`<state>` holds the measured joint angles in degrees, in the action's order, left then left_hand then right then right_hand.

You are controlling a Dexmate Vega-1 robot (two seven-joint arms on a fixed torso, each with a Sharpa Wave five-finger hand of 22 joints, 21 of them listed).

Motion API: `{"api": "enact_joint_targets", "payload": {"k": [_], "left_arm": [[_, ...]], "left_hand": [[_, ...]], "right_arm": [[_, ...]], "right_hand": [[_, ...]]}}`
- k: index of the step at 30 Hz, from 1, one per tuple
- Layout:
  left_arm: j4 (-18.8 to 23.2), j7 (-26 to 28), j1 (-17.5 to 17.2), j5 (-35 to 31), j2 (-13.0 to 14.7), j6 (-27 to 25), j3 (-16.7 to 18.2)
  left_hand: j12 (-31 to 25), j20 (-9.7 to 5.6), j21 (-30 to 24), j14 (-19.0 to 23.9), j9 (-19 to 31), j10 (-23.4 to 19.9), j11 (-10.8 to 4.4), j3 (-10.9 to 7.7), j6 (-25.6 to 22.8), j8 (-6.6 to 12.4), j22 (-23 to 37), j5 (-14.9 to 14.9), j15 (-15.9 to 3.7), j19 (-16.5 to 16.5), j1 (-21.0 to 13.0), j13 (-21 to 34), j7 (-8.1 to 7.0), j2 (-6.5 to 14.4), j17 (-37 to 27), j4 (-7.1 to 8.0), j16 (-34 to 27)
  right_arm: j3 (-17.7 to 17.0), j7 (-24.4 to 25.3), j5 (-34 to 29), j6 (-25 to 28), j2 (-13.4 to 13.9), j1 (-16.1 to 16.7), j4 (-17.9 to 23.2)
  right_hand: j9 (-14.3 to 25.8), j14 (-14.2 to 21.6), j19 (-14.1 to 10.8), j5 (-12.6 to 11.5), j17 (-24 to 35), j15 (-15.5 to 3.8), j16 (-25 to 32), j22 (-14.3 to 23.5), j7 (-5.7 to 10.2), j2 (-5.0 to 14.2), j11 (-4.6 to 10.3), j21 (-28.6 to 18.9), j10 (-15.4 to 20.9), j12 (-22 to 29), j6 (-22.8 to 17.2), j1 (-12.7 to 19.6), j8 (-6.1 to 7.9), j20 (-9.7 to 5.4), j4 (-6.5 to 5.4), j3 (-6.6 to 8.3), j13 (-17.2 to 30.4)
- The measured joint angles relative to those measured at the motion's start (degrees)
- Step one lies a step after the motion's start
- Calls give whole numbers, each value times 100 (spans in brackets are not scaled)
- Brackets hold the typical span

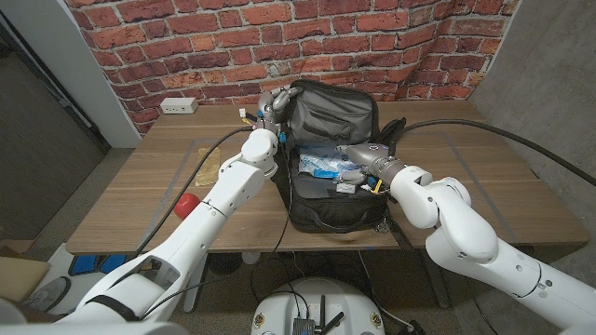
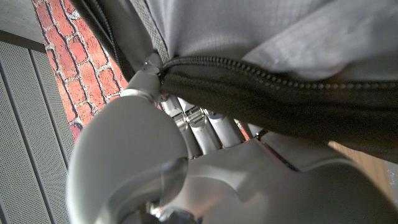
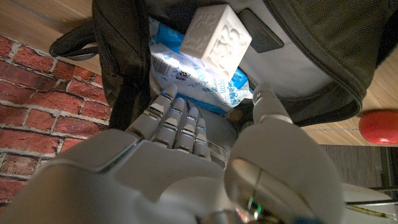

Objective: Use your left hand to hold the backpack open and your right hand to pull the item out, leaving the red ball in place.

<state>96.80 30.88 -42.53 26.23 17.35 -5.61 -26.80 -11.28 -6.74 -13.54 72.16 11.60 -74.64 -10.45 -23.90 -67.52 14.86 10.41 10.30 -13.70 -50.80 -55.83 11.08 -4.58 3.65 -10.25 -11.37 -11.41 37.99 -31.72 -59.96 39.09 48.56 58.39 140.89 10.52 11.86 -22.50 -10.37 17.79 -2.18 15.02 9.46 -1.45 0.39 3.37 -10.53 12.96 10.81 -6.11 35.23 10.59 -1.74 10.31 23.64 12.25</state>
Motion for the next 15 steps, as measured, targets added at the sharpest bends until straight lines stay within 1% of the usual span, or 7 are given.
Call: {"api": "enact_joint_targets", "payload": {"k": [5,6,9,10,12,13,15], "left_arm": [[-2,5,-2,11,-6,11,2],[-8,5,-3,14,-9,17,3],[-18,8,-6,21,-14,27,4],[-18,9,-6,23,-14,31,4],[-29,10,-10,25,-18,38,5],[-29,11,-10,27,-18,43,5],[-37,16,-15,29,-22,51,5]], "left_hand": [[4,0,0,0,-2,0,0,0,-3,6,0,0,0,0,1,0,-3,0,0,0,0],[5,0,1,0,-3,0,0,0,-3,6,0,0,0,0,1,0,-3,1,0,0,0],[6,0,23,0,-4,0,0,0,-2,6,0,0,0,0,1,0,-2,1,0,0,0],[8,0,23,0,-3,0,0,0,-2,6,0,0,0,0,1,0,-2,1,0,0,0],[9,0,23,0,-3,0,0,0,-1,6,0,0,0,0,9,-1,-1,8,0,0,0],[9,0,23,0,-3,0,0,0,-1,6,0,0,0,0,9,-1,-1,9,1,0,0],[9,0,23,0,-3,0,0,0,0,6,0,0,0,0,9,-2,-1,9,0,0,0]], "right_arm": [[18,-245,-146,-31,-93,-62,-67],[23,-346,-206,-46,-119,-78,-85],[32,-504,-292,-59,-181,-121,-122],[36,-504,-292,-59,-202,-137,-132],[42,-504,-292,-59,-236,-166,-150],[45,-716,-386,-68,-264,-188,-167],[49,-952,-471,-70,-322,-234,-198]], "right_hand": [[0,-60,23,0,-23,0,-19,0,-31,-2,-33,0,-33,0,31,2,0,-24,0,0,0],[0,-60,48,0,-26,0,-42,0,-31,-32,-47,0,-58,0,31,32,0,-15,0,0,0],[0,-83,62,0,-26,-23,-44,0,-31,-30,-23,0,-85,0,92,30,0,0,0,0,0],[0,-111,62,0,-26,-7,-44,0,-31,-30,-51,0,-113,0,92,30,0,0,0,0,0],[0,-120,85,0,-49,2,-44,0,-22,-55,-41,0,-148,0,131,55,0,22,0,0,0],[0,-120,96,0,-52,2,-44,0,-25,-53,-49,0,-156,0,148,53,0,33,0,0,1],[0,-120,103,0,-52,2,-83,0,-33,-53,-49,0,-156,0,156,53,0,40,0,0,0]]}}
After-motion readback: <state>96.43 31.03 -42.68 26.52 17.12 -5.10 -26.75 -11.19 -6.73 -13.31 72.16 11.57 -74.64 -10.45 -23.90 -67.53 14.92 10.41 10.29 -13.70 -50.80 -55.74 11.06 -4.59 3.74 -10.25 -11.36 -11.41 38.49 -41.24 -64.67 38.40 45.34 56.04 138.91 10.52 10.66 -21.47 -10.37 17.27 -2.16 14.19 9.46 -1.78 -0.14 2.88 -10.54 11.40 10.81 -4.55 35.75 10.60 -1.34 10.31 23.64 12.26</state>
